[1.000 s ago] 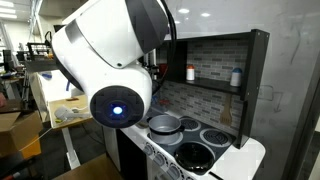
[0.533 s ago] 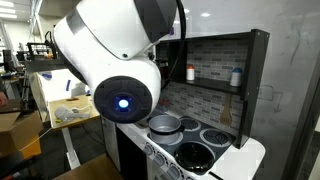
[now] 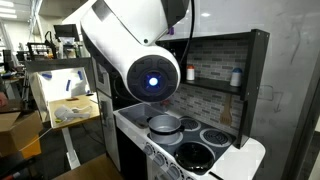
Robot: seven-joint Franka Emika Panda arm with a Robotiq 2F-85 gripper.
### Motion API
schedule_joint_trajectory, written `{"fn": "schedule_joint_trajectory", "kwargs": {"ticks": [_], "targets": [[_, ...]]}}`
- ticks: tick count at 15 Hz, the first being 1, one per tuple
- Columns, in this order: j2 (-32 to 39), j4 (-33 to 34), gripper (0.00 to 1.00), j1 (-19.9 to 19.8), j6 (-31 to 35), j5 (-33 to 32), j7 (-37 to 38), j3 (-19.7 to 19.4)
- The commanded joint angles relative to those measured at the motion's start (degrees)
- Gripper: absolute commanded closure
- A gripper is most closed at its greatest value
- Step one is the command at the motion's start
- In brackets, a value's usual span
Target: Open the left door of the top cabinet.
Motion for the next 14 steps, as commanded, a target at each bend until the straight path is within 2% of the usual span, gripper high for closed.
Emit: {"fn": "schedule_joint_trajectory", "kwargs": {"ticks": [1, 2, 14], "targets": [[1.57, 3.0, 0.0, 0.38, 0.4, -0.7, 0.14, 0.93], [0.89, 1.4, 0.0, 0.0, 0.02, -0.1, -0.04, 0.8], [1.97, 2.21, 0.0, 0.08, -0.67, -0.24, -0.16, 1.02]]}}
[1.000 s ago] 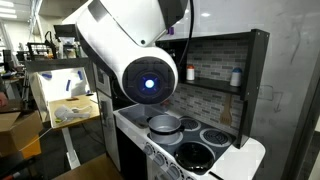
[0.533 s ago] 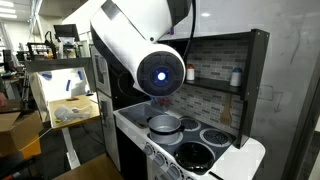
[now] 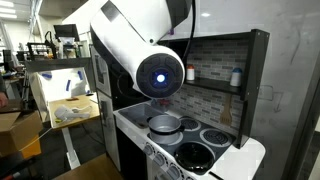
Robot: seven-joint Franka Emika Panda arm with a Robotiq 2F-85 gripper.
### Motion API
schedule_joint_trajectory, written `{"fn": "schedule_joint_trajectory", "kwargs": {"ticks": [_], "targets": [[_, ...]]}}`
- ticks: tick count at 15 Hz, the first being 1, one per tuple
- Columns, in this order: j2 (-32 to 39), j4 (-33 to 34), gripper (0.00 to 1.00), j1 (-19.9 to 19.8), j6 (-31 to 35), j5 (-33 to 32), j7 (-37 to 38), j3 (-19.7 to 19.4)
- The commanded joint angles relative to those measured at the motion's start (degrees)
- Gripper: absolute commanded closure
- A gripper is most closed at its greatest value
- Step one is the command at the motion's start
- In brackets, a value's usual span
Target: Open the left door of the top cabinet.
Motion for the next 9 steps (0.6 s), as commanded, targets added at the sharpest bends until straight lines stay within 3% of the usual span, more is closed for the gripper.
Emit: {"fn": "schedule_joint_trajectory", "kwargs": {"ticks": [1, 9], "targets": [[0.98, 0.49, 0.0, -0.48, -1.17, -0.13, 0.03, 0.28], [3.65, 2.11, 0.0, -1.04, -9.17, -1.05, 2.38, 0.5]]}}
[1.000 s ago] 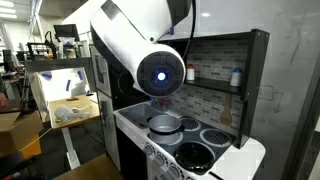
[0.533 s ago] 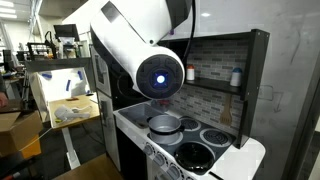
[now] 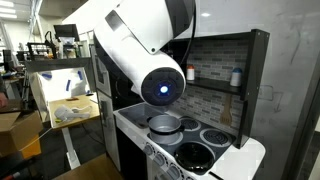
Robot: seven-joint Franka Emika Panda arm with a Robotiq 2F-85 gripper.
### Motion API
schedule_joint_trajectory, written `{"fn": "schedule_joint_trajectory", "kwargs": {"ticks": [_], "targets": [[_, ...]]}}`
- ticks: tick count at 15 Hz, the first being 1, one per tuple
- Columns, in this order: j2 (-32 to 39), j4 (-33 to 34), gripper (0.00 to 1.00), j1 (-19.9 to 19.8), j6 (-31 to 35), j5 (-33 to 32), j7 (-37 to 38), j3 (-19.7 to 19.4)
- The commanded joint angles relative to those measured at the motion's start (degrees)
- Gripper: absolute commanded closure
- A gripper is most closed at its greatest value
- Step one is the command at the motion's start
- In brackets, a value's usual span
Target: Open the left door of the top cabinet.
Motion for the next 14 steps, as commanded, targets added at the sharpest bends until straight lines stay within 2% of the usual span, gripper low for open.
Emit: {"fn": "schedule_joint_trajectory", "kwargs": {"ticks": [1, 14], "targets": [[1.85, 1.9, 0.0, -1.01, -4.93, -1.14, 1.95, 0.47], [5.5, 6.42, 0.0, -0.52, -8.5, -1.48, 5.8, 1.47]]}}
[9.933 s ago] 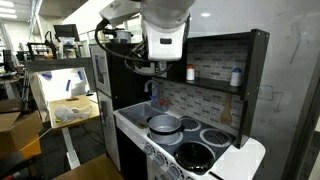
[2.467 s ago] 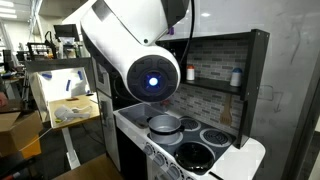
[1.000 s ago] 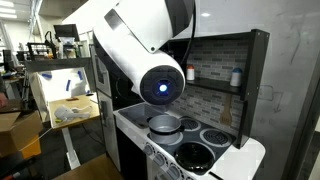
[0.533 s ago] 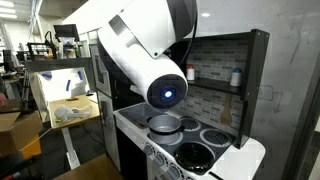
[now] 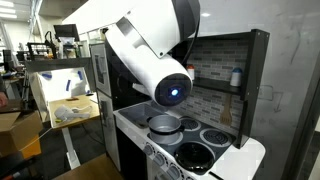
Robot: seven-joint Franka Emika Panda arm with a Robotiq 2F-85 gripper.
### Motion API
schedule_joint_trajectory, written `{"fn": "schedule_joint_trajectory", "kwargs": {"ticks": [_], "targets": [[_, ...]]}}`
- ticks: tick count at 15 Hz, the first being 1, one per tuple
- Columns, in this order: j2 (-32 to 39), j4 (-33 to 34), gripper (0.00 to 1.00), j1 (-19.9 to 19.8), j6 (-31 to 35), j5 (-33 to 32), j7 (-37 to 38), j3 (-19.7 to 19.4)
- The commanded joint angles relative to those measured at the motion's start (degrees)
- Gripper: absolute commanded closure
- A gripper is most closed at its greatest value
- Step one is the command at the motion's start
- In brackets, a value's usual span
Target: Open the left door of the top cabinet.
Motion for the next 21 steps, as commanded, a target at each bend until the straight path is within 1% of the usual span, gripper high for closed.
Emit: {"fn": "schedule_joint_trajectory", "kwargs": {"ticks": [1, 5, 8, 14, 21], "targets": [[3.12, 4.15, 0.0, -0.44, -2.65, -1.42, 2.17, 1.14], [6.35, 8.8, 0.0, -0.18, -5.01, -2.51, 4.59, 2.88], [7.82, 10.61, 0.0, -0.32, -7.87, -4.06, 6.6, 3.66], [8.03, 9.18, 0.0, -0.52, -12.8, -8.51, 8.51, 3.2], [7.51, 8.27, 0.0, -0.22, -15.16, -11.93, 9.58, 2.59]]}}
